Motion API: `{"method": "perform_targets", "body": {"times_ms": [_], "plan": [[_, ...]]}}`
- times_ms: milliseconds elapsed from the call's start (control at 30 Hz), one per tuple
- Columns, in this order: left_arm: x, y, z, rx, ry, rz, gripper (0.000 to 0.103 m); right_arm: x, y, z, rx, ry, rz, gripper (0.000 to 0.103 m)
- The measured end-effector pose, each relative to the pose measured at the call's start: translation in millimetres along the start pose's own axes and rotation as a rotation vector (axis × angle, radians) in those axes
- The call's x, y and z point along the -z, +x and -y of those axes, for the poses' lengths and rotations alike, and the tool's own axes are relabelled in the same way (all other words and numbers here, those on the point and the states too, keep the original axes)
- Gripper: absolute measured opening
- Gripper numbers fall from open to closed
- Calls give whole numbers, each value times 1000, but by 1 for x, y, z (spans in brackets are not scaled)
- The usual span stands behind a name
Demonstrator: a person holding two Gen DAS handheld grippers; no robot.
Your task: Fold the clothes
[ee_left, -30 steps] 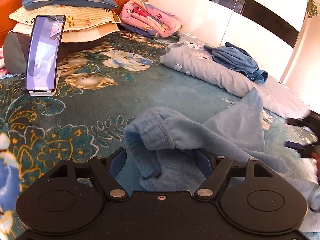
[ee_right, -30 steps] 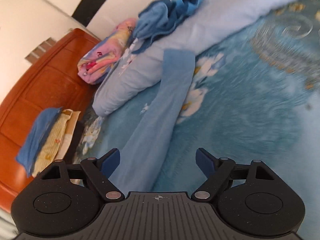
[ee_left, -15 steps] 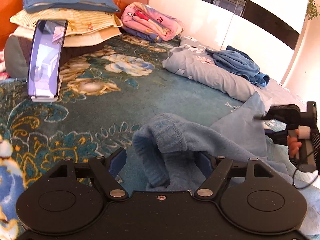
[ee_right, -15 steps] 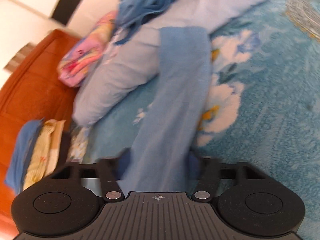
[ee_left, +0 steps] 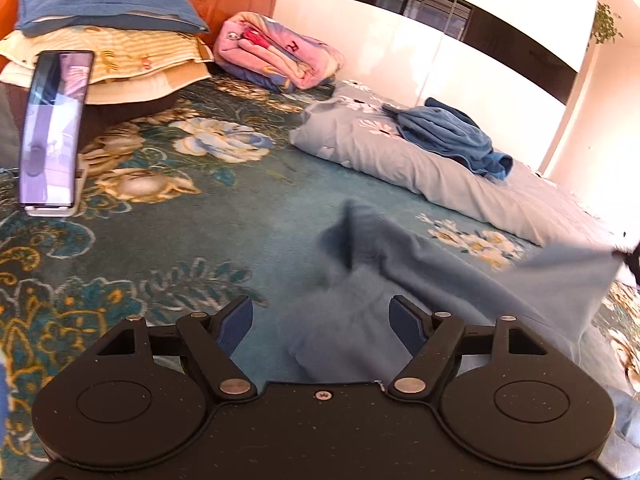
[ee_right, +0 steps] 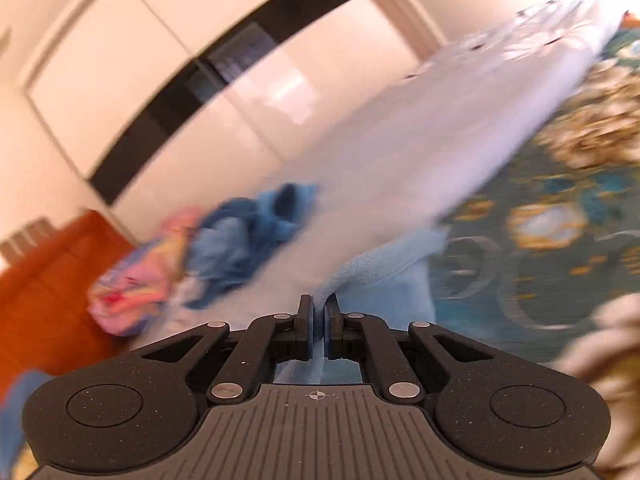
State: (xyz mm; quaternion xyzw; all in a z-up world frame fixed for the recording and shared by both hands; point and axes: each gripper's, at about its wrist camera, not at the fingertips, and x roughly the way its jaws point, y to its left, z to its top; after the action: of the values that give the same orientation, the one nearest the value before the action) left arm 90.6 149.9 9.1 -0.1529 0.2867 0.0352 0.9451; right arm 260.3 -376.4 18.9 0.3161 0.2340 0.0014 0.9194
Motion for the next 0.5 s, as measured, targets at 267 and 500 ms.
{"method": "perform_targets", "body": {"times_ms": [267,500], "plan": [[-16,19,15,12,-9,-17,74,34,-6,63,166,23,-158,4],[-28,32,39,20,103,-6,74,27,-33,63,141,13,-157,5]]}}
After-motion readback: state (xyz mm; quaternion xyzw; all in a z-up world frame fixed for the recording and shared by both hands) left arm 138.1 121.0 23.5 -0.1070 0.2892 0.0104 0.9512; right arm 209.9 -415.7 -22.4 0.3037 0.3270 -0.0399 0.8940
